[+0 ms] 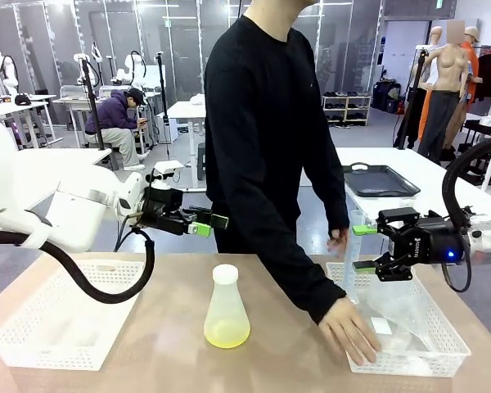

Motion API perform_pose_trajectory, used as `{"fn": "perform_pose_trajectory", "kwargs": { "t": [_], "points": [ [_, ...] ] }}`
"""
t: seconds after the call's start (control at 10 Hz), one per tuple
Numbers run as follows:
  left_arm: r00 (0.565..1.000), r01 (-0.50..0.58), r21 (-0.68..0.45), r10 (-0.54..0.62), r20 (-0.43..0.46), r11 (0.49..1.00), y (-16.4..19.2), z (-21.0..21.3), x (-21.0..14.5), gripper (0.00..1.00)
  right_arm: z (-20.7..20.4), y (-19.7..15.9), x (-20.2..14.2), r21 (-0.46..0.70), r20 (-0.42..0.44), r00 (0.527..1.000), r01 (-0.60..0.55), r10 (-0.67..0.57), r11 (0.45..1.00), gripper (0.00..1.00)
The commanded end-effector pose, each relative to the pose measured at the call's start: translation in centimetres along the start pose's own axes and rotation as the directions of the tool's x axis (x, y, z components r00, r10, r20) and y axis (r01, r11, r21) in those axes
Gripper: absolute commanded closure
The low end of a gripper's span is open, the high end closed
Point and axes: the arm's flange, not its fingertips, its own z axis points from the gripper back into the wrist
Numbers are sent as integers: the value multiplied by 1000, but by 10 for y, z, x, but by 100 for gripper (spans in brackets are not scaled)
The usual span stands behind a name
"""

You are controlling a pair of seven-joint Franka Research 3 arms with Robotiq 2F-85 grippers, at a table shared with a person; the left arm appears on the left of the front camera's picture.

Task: Prepare the solutions needed for the experiment.
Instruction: When the human places the Big flask in the center of the table, pick up the Big flask and place it in the left Organizing basket.

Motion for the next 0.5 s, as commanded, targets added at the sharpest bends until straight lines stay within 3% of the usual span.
{"fn": "perform_pose_trajectory", "kwargs": {
  "t": [0.0, 0.3, 0.4],
  "points": [
    [1000, -27, -1, 27, -3, 1000, -9, 0, 7, 0, -1, 1, 0, -3, 3, 1000, -2, 2, 1000, 18],
    [1000, -17, 2, 17, -2, 1000, -3, 0, 8, 0, -1, 1, 0, -3, 3, 1000, -2, 2, 1000, 18],
    [995, 94, -33, -93, 23, 995, 15, 7, -1, 0, -1, 1, 0, -3, 3, 1000, -2, 2, 1000, 18]
  ]
}}
